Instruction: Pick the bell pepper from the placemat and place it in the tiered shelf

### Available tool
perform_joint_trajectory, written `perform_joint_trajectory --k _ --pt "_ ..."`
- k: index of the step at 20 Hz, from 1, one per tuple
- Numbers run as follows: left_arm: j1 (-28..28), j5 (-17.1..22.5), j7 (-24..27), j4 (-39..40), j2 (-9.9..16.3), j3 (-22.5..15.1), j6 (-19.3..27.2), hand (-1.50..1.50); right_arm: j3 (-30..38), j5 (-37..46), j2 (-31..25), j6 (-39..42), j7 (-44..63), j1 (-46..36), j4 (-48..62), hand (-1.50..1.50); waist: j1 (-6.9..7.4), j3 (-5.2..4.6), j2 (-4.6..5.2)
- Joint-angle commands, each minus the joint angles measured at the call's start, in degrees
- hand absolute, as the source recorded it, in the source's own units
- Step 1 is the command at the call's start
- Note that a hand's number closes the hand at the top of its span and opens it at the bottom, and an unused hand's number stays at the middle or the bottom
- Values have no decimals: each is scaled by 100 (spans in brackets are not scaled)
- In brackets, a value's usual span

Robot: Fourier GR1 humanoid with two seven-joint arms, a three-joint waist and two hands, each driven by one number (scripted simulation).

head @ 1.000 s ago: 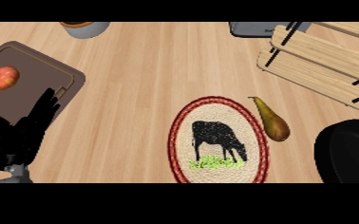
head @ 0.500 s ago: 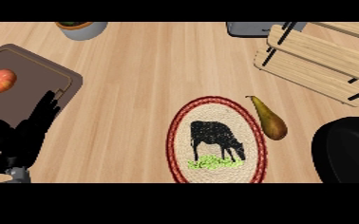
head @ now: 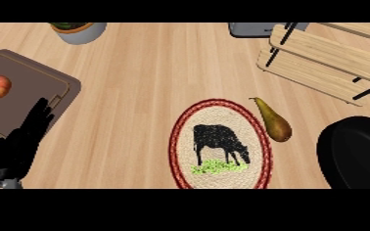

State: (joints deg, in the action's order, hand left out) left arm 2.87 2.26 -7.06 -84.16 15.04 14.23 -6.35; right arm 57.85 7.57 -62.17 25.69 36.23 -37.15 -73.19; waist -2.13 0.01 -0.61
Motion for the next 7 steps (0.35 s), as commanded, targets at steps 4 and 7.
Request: perform_joint_trajectory --k 4,7 --pt "86 57 266 188 -30 87 -81 0 1857 -650 -1350 1606 26 1040 883 -150 -64 5 4" --pt "375 -92 371 8 -85 84 66 0 2788 -721 -1651 2478 -268 1608 1187 -150 -241 15 -45"
